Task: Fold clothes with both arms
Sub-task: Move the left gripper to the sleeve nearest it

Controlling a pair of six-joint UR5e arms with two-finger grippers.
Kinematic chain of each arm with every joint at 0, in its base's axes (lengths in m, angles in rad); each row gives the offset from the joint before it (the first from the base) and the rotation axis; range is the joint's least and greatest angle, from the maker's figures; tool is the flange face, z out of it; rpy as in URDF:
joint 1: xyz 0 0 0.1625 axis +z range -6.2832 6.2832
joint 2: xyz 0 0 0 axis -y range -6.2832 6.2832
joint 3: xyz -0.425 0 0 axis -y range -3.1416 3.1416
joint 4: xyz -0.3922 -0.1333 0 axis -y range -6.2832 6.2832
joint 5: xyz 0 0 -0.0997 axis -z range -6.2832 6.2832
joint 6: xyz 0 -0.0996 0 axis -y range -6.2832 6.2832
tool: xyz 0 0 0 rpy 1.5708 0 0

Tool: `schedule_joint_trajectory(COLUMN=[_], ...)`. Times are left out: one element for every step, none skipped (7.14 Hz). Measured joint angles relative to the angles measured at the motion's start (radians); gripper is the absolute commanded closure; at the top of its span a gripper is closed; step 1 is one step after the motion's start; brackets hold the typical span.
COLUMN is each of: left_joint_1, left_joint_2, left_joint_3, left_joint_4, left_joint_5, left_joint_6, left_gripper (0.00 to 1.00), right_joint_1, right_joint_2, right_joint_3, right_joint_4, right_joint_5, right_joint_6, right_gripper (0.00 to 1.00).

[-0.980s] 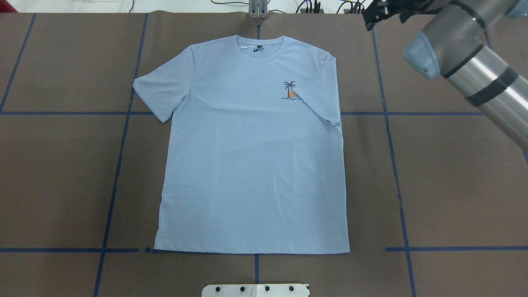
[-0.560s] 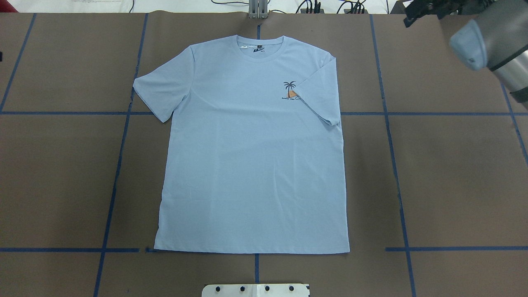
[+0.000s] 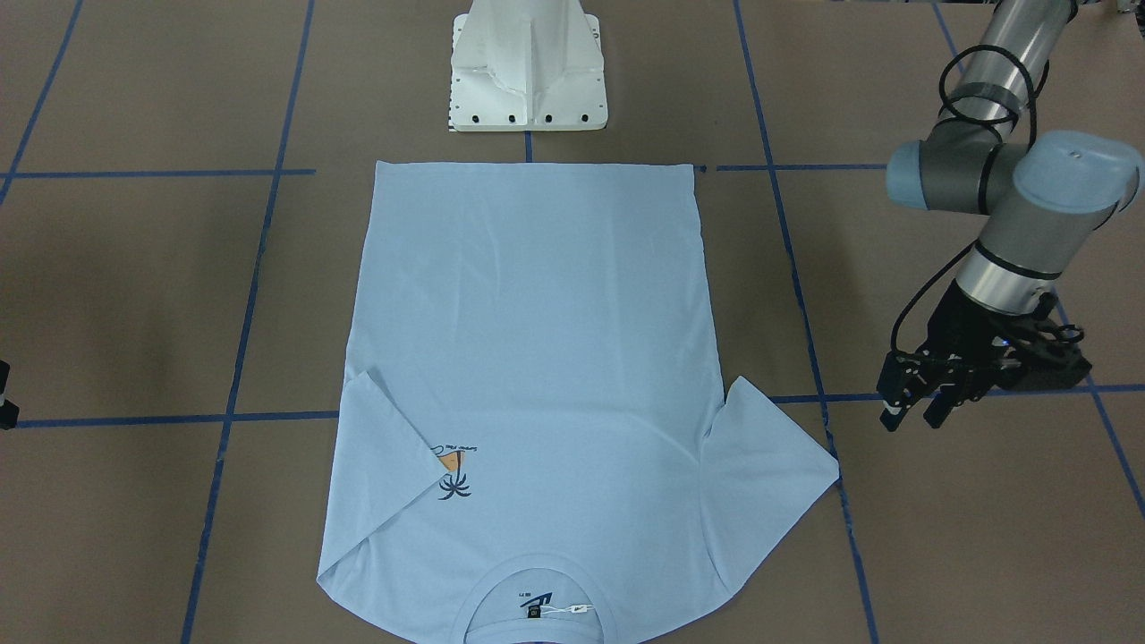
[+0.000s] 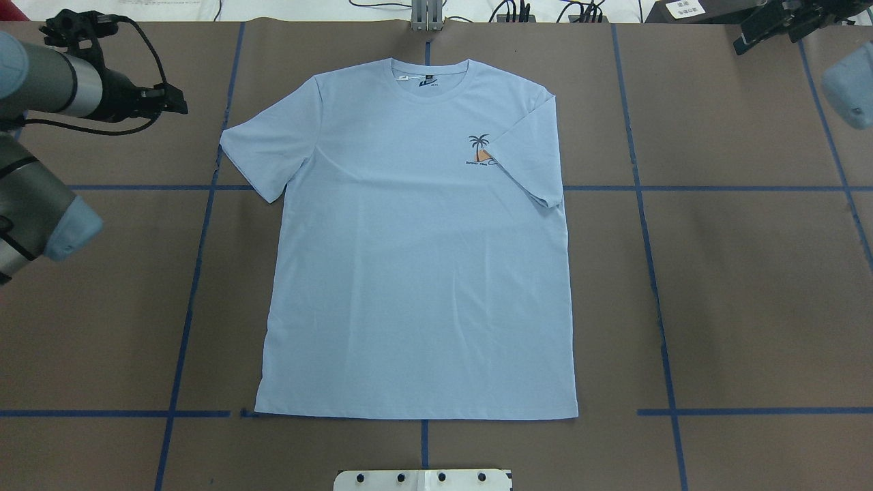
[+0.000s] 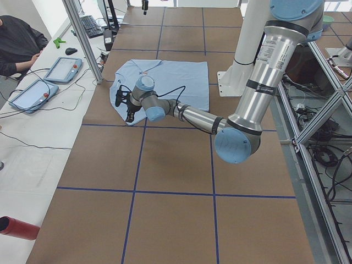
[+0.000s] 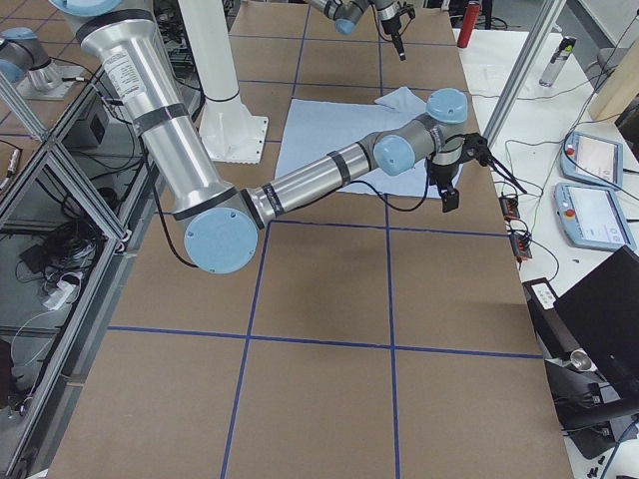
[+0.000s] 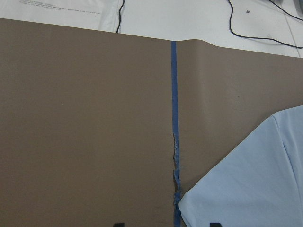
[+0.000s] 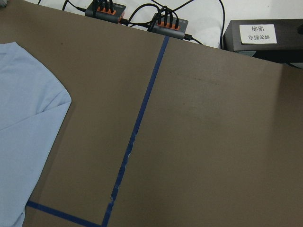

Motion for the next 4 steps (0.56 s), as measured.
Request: schedule_joint_trajectory(left_joint_1=[0.028,0.049,0.069,0.086], left_joint_2=[-0.03,-0.055,-0.078,-0.098], left_joint_3=[0.064,0.131,0.183,0.22], left_joint_4=[-0.041,-0.089,-0.118,-0.131], left_joint_5=[0.037,0.072,0.106,0.133], left_joint_6=[-0.034,-0.07,-0.089,-0.097], left_gripper=[0.45,0.46,0.46,0.46], right_joint_1=[0.0,-0.001,-0.001,-0.001], right_joint_2=[-0.002,-0.003,-0.004,-0.005], right_joint_3=[0.0,0.0,0.0,0.0], right_joint_4=[0.0,0.0,0.0,0.0], right_joint_5=[0.0,0.0,0.0,0.0], right_joint_6=[0.001,0.002,0.003,0.003], right_gripper=[0.0,0.0,0.0,0.0])
